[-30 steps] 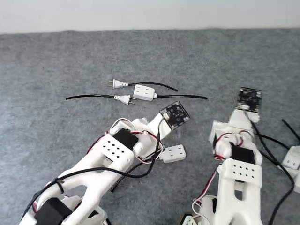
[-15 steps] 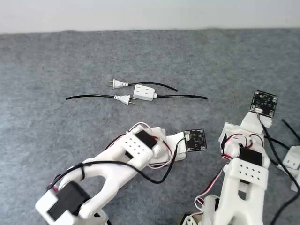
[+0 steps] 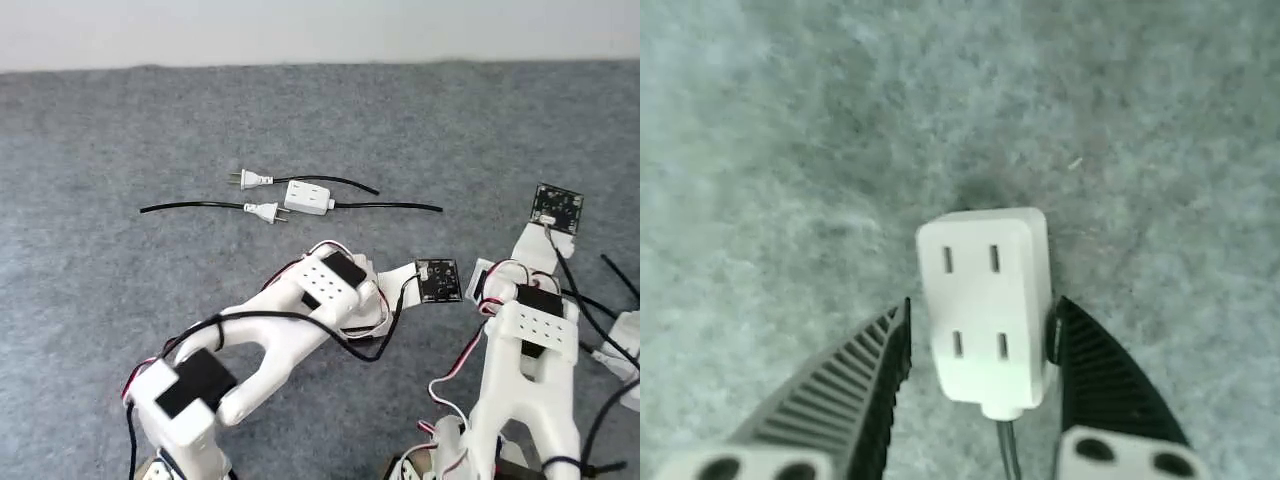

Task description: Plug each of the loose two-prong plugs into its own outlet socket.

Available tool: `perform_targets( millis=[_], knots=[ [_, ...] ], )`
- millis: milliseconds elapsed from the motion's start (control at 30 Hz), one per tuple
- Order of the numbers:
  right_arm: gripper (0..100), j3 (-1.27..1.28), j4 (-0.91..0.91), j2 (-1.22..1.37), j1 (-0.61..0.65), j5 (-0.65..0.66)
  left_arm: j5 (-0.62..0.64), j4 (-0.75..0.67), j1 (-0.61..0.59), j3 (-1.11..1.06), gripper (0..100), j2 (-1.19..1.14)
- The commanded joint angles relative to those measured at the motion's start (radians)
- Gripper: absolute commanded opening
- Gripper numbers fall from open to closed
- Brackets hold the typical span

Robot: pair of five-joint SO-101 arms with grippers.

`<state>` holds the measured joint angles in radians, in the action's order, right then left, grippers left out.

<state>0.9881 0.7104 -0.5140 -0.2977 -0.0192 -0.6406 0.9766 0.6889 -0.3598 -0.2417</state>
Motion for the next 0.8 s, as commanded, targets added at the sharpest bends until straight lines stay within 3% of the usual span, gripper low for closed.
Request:
perform_targets(
  millis=[0, 167, 267, 400, 567, 767],
  knots=[
    [5.0, -0.064, 0.001, 0.005, 0.005, 0.003, -0.003, 0.112, 0.002, 0.136, 22, -0.058],
    [5.0, -0.064, -0.001, 0.007, 0.007, 0.003, 0.005, 0.199, 0.008, 0.197, 21, -0.115],
    [5.0, -0.058, -0.031, 0.008, 0.007, 0.003, 0.106, 0.201, 0.003, 0.226, 14, -0.137],
    [5.0, -0.057, -0.033, 0.008, 0.008, 0.003, 0.330, 0.195, 0.003, 0.245, 7, -0.155],
    [5.0, -0.052, -0.035, 0.008, 0.027, 0.003, 0.624, 0.195, -0.002, 0.291, 6, -0.212],
    [5.0, -0.046, -0.047, 0.007, 0.027, 0.003, 1.157, 0.272, -0.129, 0.369, 1, -0.252]
  ],
)
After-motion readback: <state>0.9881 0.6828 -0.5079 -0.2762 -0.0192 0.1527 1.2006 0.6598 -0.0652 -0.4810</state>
